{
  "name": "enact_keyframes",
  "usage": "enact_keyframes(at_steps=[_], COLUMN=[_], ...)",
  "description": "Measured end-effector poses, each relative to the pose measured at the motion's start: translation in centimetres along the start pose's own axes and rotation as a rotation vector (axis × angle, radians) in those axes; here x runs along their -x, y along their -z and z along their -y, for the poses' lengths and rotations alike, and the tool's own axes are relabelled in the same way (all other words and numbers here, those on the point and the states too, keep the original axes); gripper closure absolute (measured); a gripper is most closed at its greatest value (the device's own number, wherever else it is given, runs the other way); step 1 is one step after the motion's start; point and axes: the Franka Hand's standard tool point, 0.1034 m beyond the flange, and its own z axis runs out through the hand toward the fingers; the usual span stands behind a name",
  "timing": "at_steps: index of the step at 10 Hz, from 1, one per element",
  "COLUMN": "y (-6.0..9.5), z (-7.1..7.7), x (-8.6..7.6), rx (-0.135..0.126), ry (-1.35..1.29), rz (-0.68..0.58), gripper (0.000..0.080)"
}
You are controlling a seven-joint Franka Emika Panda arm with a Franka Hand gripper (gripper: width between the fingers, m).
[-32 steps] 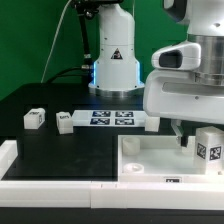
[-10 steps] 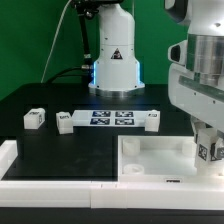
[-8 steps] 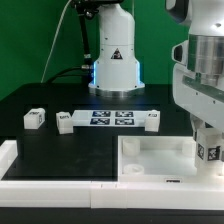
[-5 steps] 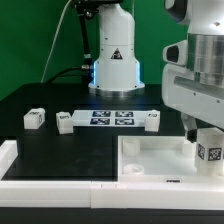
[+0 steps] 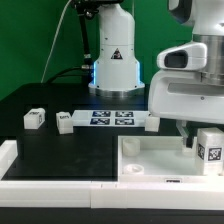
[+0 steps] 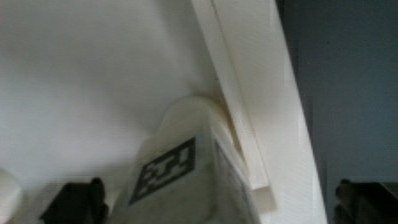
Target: Assemble one leg
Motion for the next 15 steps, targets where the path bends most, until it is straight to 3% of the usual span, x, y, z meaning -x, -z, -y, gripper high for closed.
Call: enact_keyframes(at_steps=[3,4,5,7,10,11,13,15], y=[0.1,0.1,0.1,0.1,0.1,0.1,0.2,0.3], z=[-0.1,-0.2,-0.2,-0.5,-0.6,-1.0,-2.6,-3.8], x=[-0.2,-0.2,-0.2,-0.3,-0.4,-0.6,-1.3,-1.3], rx=[0.001,0.002,0.001,0.004,0.004,0.005,0.028,0.072], ry=[0.300,0.350,0.342,0.333,0.134,-0.063,-0.321,-0.597], rz=[0.001,0.000,0.001,0.000,-0.003,-0.005,-0.015,-0.038], gripper=[0.0151,0.0276,0.0276,0.0510,0.0509,0.0509,0.0509,0.0491])
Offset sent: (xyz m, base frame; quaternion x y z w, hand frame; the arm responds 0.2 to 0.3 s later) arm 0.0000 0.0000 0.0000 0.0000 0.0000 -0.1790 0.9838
